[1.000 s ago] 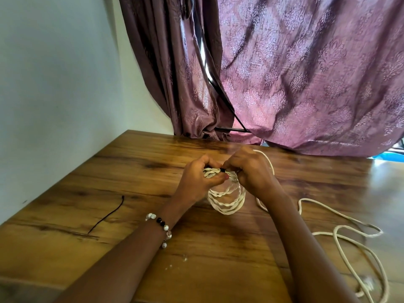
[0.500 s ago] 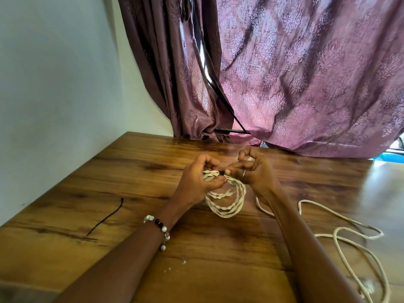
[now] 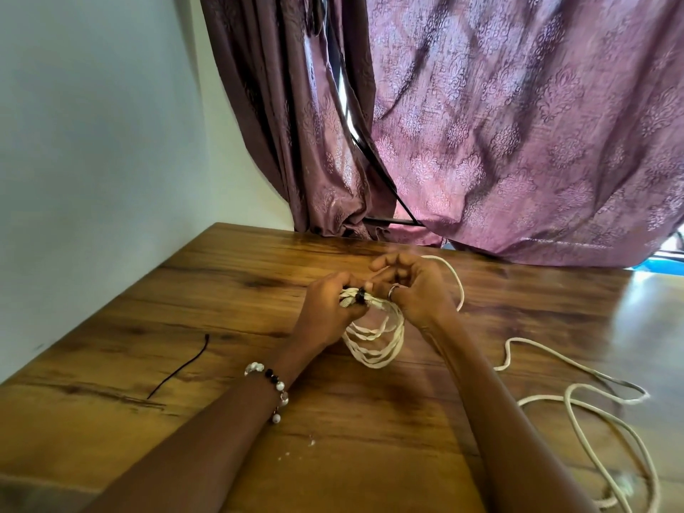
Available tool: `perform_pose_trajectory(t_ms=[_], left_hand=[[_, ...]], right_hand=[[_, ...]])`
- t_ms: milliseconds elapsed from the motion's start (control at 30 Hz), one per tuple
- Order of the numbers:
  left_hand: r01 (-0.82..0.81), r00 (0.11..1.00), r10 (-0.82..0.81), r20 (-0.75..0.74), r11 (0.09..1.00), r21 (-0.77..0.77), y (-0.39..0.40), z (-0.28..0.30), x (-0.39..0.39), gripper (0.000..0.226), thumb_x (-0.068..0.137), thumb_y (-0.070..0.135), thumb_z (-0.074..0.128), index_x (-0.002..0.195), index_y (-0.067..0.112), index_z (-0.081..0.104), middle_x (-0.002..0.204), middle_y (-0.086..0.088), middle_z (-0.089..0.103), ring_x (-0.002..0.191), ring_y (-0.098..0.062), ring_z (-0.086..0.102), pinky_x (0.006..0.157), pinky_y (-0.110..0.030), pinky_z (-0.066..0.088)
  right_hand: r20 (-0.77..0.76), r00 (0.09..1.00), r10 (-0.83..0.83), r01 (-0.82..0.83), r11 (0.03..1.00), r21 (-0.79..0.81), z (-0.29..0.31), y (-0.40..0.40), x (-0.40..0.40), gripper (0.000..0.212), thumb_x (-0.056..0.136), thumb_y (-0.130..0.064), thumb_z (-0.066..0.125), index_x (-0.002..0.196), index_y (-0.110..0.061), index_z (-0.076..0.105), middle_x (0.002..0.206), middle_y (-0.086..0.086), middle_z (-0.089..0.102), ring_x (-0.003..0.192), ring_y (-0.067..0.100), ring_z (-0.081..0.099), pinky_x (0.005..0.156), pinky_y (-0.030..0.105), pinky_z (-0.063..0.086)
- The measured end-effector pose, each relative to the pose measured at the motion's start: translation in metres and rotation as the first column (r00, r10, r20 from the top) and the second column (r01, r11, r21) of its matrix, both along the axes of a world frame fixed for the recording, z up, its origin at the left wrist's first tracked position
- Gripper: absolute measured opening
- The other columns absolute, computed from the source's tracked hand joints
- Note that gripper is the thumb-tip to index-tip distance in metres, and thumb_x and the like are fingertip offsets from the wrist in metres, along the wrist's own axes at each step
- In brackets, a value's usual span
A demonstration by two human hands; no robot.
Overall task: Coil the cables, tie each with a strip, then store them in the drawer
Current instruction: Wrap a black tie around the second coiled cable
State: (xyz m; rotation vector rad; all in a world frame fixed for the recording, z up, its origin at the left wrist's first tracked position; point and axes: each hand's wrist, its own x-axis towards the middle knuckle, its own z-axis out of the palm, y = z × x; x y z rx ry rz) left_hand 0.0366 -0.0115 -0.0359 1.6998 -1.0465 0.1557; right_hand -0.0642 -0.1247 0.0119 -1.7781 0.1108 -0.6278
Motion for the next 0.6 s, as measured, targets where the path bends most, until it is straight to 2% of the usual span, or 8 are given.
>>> perform_pose_trajectory(t_ms=[100, 200, 300, 367, 433, 500, 600], left_hand=[[0.097, 0.988, -0.094, -0.123, 0.995, 0.022, 0.003, 0.003, -0.002, 0.028, 0.069, 0.017, 0.082, 0.090, 0.022, 0.064, 0.087, 0.013, 0.066, 0.079, -0.004, 0.063, 0.070, -0.019, 0.050], [0.190, 0.950, -0.185, -0.250, 0.982, -0.004, 0.006, 0.007, -0.003, 0.026, 0.072, 0.033, 0.078, 0.095, 0.024, 0.068, 0.089, 0.006, 0.071, 0.082, -0.009, 0.067, 0.072, -0.030, 0.054], [0.183, 0.951, -0.187, -0.244, 0.982, -0.042, 0.005, 0.008, -0.004, 0.012, 0.081, 0.025, 0.074, 0.090, 0.029, 0.068, 0.084, 0.010, 0.070, 0.076, 0.000, 0.064, 0.067, -0.022, 0.050], [0.165, 0.958, -0.175, -0.227, 0.984, -0.063, 0.004, 0.008, -0.004, 0.015, 0.082, 0.020, 0.073, 0.088, 0.031, 0.067, 0.081, 0.014, 0.069, 0.073, 0.005, 0.063, 0.067, -0.017, 0.048], [0.138, 0.967, -0.150, -0.207, 0.988, -0.070, 0.004, 0.007, -0.002, 0.015, 0.080, 0.021, 0.075, 0.087, 0.031, 0.067, 0.080, 0.012, 0.069, 0.073, 0.001, 0.064, 0.067, -0.021, 0.050], [0.115, 0.976, -0.125, -0.180, 0.991, -0.063, 0.004, 0.005, 0.000, 0.012, 0.079, 0.029, 0.075, 0.088, 0.026, 0.068, 0.083, 0.006, 0.070, 0.076, -0.009, 0.065, 0.068, -0.032, 0.053], [0.076, 0.985, -0.085, -0.148, 0.995, -0.064, 0.004, 0.004, 0.003, 0.017, 0.080, 0.027, 0.074, 0.092, 0.019, 0.067, 0.087, 0.001, 0.070, 0.080, -0.016, 0.065, 0.073, -0.039, 0.053]], right_hand=[[0.015, 0.999, -0.039, 0.039, 0.999, 0.036, -0.002, -0.005, -0.003, 0.025, 0.076, 0.013, 0.069, 0.088, -0.007, 0.061, 0.069, 0.008, 0.067, 0.060, 0.008, 0.065, 0.058, 0.019, 0.053], [0.020, 0.998, -0.058, 0.056, 0.996, 0.075, -0.004, -0.009, -0.005, 0.023, 0.076, 0.011, 0.070, 0.090, -0.004, 0.062, 0.065, 0.003, 0.069, 0.059, 0.008, 0.066, 0.056, 0.017, 0.052], [0.014, 0.996, -0.083, 0.082, 0.994, 0.066, -0.007, -0.010, -0.001, 0.022, 0.078, 0.011, 0.069, 0.089, -0.006, 0.063, 0.063, -0.001, 0.070, 0.058, 0.007, 0.065, 0.054, 0.018, 0.051], [0.016, 0.996, -0.088, 0.087, 0.994, 0.065, -0.009, -0.011, 0.000, 0.020, 0.079, 0.009, 0.069, 0.090, -0.006, 0.064, 0.067, 0.001, 0.070, 0.061, 0.008, 0.066, 0.056, 0.019, 0.052], [0.009, 0.998, -0.062, 0.061, 0.994, 0.088, -0.009, -0.012, 0.000, 0.021, 0.077, 0.005, 0.072, 0.096, -0.003, 0.066, 0.076, 0.007, 0.071, 0.069, 0.012, 0.068, 0.062, 0.020, 0.054], [-0.023, 1.000, -0.007, 0.009, 0.997, 0.082, -0.008, -0.015, -0.003, 0.027, 0.075, 0.003, 0.073, 0.101, -0.003, 0.066, 0.085, 0.012, 0.071, 0.078, 0.015, 0.069, 0.069, 0.022, 0.056], [-0.073, 0.996, 0.054, -0.051, 0.998, 0.040, -0.006, -0.021, -0.007, 0.035, 0.074, 0.009, 0.071, 0.106, -0.003, 0.066, 0.096, 0.014, 0.071, 0.085, 0.015, 0.069, 0.078, 0.025, 0.058]])
